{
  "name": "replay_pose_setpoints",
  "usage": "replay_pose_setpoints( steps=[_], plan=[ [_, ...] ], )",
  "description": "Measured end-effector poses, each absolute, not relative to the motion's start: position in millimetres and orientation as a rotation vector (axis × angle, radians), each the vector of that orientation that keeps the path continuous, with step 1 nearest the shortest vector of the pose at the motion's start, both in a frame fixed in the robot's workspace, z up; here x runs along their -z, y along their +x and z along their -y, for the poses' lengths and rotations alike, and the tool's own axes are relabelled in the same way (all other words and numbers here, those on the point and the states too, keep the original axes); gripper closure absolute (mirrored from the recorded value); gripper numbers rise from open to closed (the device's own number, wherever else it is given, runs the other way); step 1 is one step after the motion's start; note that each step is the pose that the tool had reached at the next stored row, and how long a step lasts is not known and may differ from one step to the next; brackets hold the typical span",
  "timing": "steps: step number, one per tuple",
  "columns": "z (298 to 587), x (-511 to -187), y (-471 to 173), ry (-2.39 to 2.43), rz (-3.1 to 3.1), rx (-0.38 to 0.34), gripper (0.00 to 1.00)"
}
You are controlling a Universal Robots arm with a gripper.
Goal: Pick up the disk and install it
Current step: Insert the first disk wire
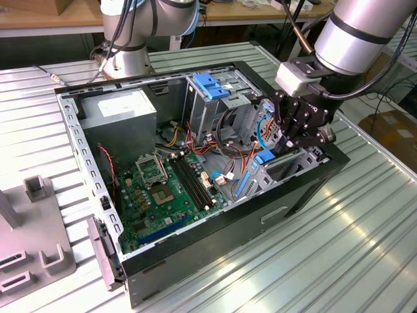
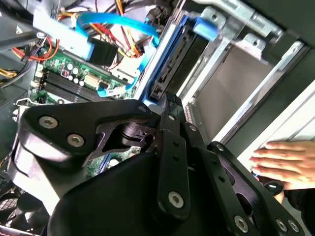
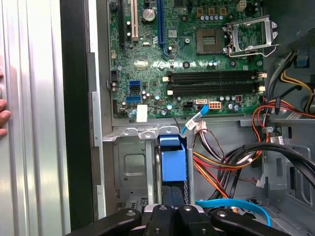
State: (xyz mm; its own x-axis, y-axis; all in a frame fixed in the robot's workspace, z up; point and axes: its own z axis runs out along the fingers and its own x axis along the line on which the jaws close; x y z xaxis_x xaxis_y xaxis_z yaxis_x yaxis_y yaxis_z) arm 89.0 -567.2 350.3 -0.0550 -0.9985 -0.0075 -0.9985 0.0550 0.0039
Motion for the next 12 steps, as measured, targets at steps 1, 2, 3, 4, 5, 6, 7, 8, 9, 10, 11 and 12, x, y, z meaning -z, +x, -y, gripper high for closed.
replay_pose_setpoints(
  steps=[1,2,3,4,5,6,7,8,9,10,11,12],
  plan=[
    [567,-350,89,-2.164,-2.274,-0.013,0.89],
    [567,-350,89,-2.173,-2.265,-0.013,0.89],
    [567,-350,90,-2.183,-2.255,-0.013,0.89],
    [567,-352,90,-2.194,-2.245,-0.012,0.89],
    [567,-354,91,-2.196,-2.243,-0.012,0.89],
    [567,-356,91,-2.202,-2.237,-0.013,0.89],
    [567,-357,91,-2.208,-2.231,-0.013,0.89],
    [567,-358,91,-2.219,-2.22,-0.013,0.89],
    [567,-359,91,-2.227,-2.212,-0.013,0.89],
    [567,-360,91,-2.238,-2.201,-0.013,0.89],
    [567,-361,91,-2.244,-2.195,-0.013,0.89],
    [567,-362,91,-2.25,-2.189,-0.013,0.89]
  ],
)
